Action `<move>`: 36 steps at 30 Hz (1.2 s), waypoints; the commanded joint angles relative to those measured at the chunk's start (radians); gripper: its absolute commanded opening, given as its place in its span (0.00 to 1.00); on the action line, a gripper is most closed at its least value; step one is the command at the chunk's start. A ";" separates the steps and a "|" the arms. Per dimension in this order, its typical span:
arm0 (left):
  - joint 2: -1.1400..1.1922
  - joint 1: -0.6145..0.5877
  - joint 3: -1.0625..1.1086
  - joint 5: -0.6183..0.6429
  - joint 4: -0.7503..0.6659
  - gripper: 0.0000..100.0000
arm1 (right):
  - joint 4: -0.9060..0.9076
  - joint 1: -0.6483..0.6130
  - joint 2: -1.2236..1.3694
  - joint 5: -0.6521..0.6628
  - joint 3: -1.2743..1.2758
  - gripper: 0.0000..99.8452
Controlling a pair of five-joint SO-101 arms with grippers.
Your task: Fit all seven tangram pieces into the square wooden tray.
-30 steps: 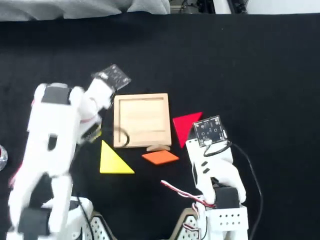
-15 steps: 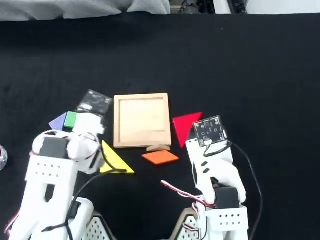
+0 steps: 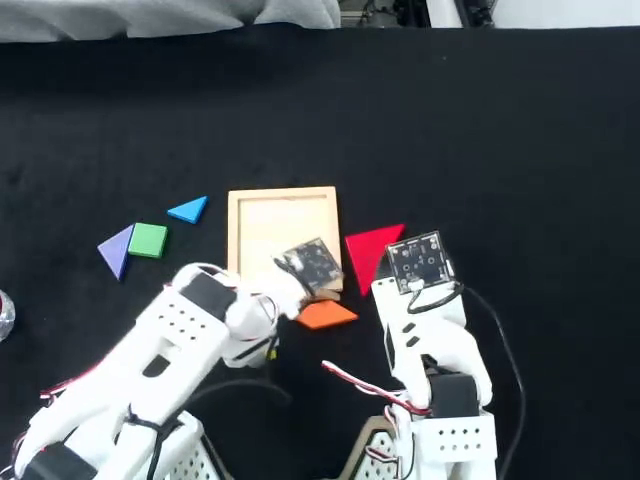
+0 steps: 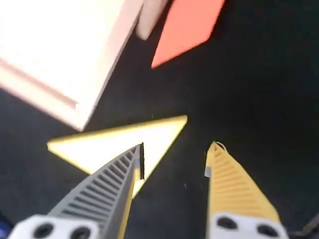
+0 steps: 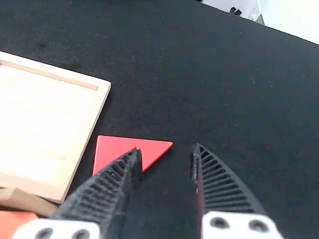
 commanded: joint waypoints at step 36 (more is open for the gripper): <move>0.014 -0.145 0.147 -0.471 -0.222 0.21 | -0.025 0.011 0.114 -0.002 0.005 0.17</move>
